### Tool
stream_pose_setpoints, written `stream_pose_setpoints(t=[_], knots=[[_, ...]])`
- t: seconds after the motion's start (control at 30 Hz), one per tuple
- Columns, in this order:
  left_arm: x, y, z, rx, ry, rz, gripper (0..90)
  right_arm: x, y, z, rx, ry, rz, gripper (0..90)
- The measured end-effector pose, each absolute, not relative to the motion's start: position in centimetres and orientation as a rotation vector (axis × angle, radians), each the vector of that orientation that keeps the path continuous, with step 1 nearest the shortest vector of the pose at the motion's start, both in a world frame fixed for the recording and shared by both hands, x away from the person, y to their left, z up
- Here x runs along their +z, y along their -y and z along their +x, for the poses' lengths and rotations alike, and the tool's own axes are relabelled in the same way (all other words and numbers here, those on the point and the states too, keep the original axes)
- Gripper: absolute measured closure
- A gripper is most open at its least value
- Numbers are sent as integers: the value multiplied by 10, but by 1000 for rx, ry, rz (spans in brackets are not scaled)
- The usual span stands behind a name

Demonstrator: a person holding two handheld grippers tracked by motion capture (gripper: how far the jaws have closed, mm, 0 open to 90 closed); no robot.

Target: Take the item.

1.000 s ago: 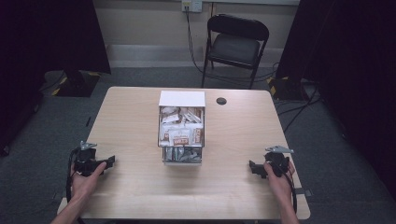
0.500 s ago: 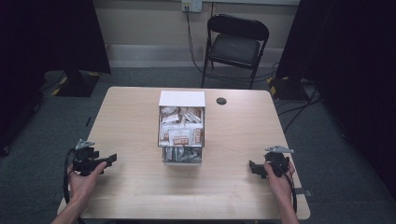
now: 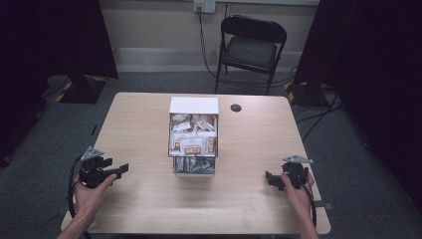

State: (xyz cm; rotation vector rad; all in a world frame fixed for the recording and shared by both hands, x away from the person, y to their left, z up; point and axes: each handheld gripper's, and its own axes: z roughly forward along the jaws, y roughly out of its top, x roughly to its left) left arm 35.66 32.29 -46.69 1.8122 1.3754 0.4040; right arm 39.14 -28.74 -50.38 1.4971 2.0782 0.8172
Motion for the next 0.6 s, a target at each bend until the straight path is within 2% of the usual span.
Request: stream_pose_setpoints(t=[0.17, 0.33, 0.6], knots=[[-459, -318, 353, 400, -1307, 1814, 286, -504, 287, 391, 818, -2078, 1497, 0], [-451, -319, 353, 321, -1268, 1777, 304, -504, 287, 391, 818, -2078, 1497, 0], [-433, -324, 349, 315, -1187, 1767, 338, -504, 287, 392, 818, -2079, 1498, 0]])
